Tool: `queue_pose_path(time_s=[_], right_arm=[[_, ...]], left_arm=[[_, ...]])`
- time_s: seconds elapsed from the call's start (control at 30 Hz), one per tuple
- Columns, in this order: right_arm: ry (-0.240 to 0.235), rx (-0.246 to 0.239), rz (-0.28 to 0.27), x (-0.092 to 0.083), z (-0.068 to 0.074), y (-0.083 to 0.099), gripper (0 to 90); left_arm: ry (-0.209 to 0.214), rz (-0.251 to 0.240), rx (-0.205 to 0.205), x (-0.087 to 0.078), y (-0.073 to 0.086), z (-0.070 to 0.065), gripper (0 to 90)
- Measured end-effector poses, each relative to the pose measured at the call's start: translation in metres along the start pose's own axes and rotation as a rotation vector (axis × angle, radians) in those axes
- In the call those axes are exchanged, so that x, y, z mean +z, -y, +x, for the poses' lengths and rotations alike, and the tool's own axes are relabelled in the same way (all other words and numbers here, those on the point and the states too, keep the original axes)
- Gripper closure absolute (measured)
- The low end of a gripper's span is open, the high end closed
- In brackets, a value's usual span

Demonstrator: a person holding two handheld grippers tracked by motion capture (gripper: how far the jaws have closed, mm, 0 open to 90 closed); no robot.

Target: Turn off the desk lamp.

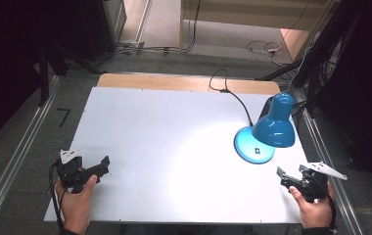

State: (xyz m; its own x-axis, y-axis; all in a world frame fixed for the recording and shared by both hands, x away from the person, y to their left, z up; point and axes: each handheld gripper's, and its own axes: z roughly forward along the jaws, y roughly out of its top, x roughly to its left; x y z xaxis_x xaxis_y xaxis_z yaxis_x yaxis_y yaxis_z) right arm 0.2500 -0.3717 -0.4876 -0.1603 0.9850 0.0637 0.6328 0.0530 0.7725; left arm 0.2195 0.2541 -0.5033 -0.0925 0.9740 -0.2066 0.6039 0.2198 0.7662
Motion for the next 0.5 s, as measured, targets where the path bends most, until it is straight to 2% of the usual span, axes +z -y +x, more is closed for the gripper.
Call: queue_pose_path(time_s=[0.5], right_arm=[[-0.015, -0.006, 0.002, 0.0007, 0.0038, -0.0004, 13.4]], left_arm=[[0.004, 0.004, 0.002, 0.0002, 0.0001, -0.0004, 2.3]])
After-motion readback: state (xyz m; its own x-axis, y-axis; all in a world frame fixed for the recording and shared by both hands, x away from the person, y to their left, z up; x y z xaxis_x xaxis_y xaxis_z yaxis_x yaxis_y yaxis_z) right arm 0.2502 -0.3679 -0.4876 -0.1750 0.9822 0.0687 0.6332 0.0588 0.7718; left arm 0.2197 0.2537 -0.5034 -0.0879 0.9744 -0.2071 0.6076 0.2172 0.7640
